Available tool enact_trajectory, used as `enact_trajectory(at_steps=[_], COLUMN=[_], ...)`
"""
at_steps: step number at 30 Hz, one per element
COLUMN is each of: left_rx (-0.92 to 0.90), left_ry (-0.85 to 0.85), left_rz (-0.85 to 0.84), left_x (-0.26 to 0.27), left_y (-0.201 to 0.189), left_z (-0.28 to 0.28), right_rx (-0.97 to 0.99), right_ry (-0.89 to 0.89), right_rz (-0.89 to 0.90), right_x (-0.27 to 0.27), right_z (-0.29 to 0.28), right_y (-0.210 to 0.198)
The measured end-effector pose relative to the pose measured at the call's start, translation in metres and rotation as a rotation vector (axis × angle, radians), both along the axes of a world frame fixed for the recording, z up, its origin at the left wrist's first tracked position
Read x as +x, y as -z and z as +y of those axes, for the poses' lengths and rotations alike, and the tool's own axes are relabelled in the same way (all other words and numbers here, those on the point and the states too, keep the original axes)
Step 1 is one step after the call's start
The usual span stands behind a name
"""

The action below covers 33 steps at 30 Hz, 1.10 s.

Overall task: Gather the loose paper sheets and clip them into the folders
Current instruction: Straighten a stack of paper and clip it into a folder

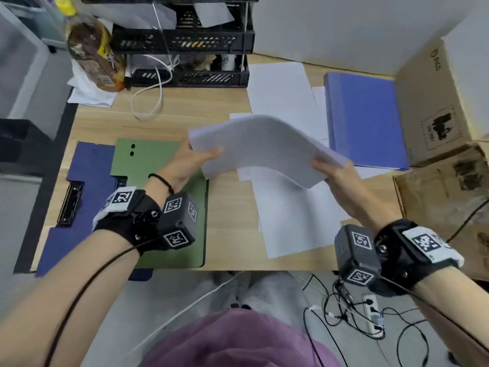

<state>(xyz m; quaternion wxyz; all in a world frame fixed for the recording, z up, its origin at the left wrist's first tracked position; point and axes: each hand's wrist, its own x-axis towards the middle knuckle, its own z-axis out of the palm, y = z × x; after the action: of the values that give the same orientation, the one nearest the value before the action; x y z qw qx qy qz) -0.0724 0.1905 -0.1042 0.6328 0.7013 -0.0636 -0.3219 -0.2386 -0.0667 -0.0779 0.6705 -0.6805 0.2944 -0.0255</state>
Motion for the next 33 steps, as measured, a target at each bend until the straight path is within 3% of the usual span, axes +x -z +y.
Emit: enact_trajectory(at_steps=[4, 12, 17, 24, 27, 29, 33], left_rx=[0.088, -0.068, 0.062, 0.145, 0.063, -0.063, -0.251], left_ry=[0.014, 0.003, 0.124, -0.225, -0.437, -0.342, -0.049], left_rz=[-0.002, -0.109, -0.023, -0.077, -0.042, 0.111, 0.324], left_x=[-0.015, -0.010, -0.028, -0.011, -0.005, -0.011, -0.033], left_y=[0.018, -0.013, 0.022, 0.029, 0.022, 0.016, 0.003], left_z=[-0.002, -0.035, -0.024, -0.018, -0.005, 0.000, -0.005], right_rx=[-0.015, 0.057, 0.053, -0.162, -0.052, 0.112, 0.279], right_ry=[0.041, 0.230, 0.081, 0.095, 0.202, 0.250, 0.160], right_rz=[0.124, -0.108, 0.129, 0.122, 0.039, -0.011, 0.060], right_x=[-0.023, -0.014, -0.040, -0.011, -0.004, -0.002, 0.003], right_z=[0.004, -0.001, 0.001, -0.011, -0.016, -0.010, 0.028], right_y=[0.022, 0.004, 0.039, 0.007, -0.005, -0.005, 0.015])
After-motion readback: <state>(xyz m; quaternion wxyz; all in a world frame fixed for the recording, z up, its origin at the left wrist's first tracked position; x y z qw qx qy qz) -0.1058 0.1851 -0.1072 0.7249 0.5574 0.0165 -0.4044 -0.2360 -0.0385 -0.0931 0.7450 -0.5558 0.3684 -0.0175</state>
